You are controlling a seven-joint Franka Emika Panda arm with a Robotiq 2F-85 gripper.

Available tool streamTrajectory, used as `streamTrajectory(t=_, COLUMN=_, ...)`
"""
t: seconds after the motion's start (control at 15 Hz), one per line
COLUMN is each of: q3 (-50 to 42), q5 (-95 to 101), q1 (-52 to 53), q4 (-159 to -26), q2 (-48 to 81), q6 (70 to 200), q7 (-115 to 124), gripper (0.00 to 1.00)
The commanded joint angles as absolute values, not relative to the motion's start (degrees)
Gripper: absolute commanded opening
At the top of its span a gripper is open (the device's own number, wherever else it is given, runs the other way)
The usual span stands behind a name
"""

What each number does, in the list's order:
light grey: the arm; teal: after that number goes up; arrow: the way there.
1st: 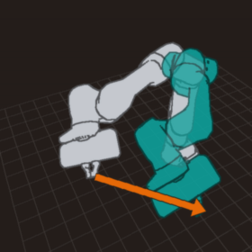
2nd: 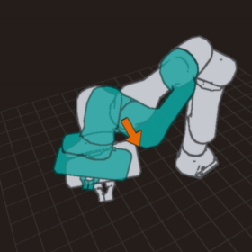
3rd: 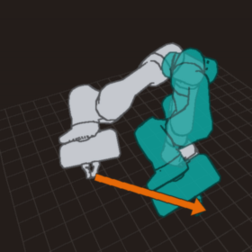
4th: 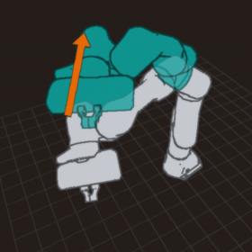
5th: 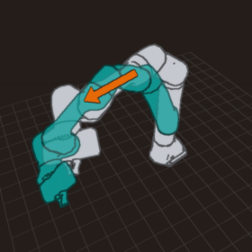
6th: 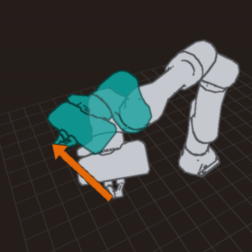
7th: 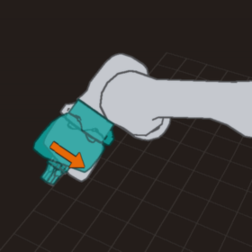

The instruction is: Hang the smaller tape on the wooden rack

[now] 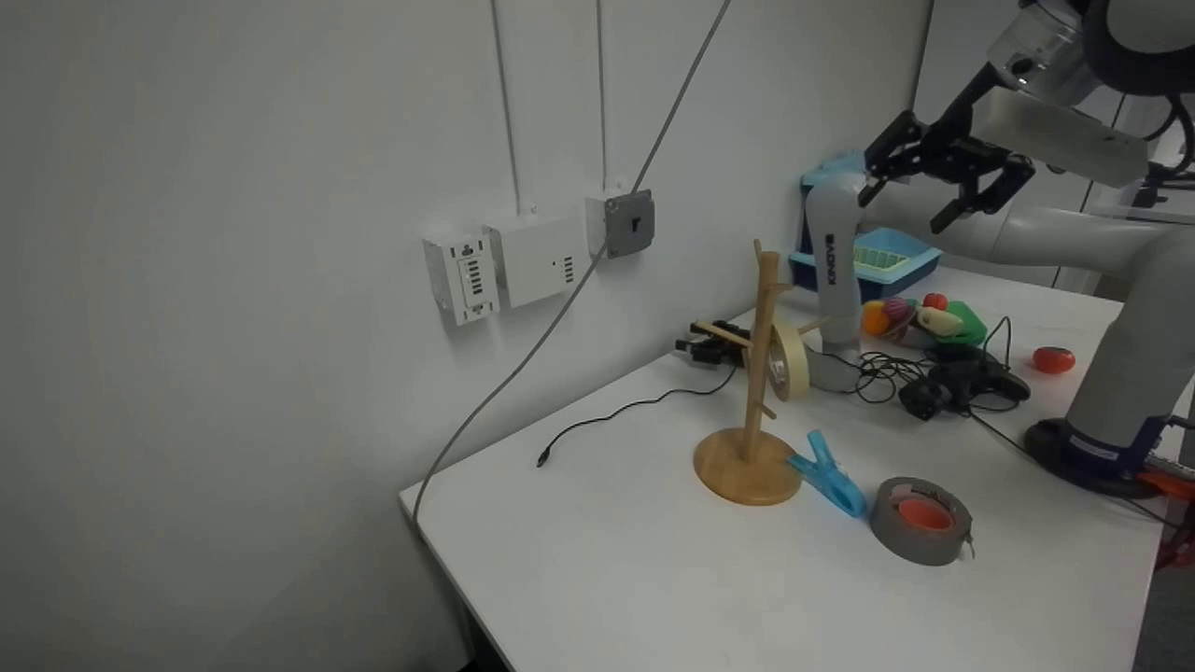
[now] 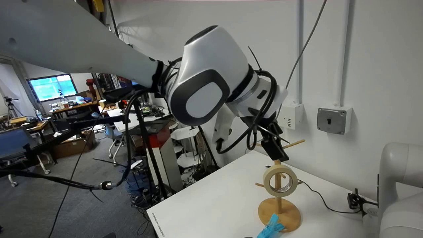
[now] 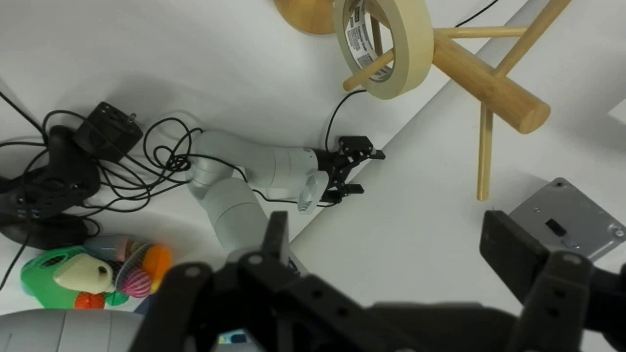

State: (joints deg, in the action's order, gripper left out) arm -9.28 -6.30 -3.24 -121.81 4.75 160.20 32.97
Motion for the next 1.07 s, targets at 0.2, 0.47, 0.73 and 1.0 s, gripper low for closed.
streamTrajectory(t=0.2, q3=-5.1, q5=-11.4, q1=-3.0, q4=-131.3, q2=-2.3, q6=164.5, q7=22.4, gripper=1.00)
streamTrajectory(t=0.47, q3=-3.3, q5=-13.7, q1=-2.6, q4=-134.0, q2=-3.9, q6=163.1, q7=18.9, gripper=1.00)
streamTrajectory(t=0.73, q3=-2.5, q5=-15.2, q1=-2.3, q4=-136.5, q2=-5.8, q6=162.8, q7=15.6, gripper=1.00)
streamTrajectory(t=1.0, q3=-2.8, q5=-16.8, q1=-2.1, q4=-139.2, q2=-8.4, q6=162.6, q7=12.9, gripper=1.00)
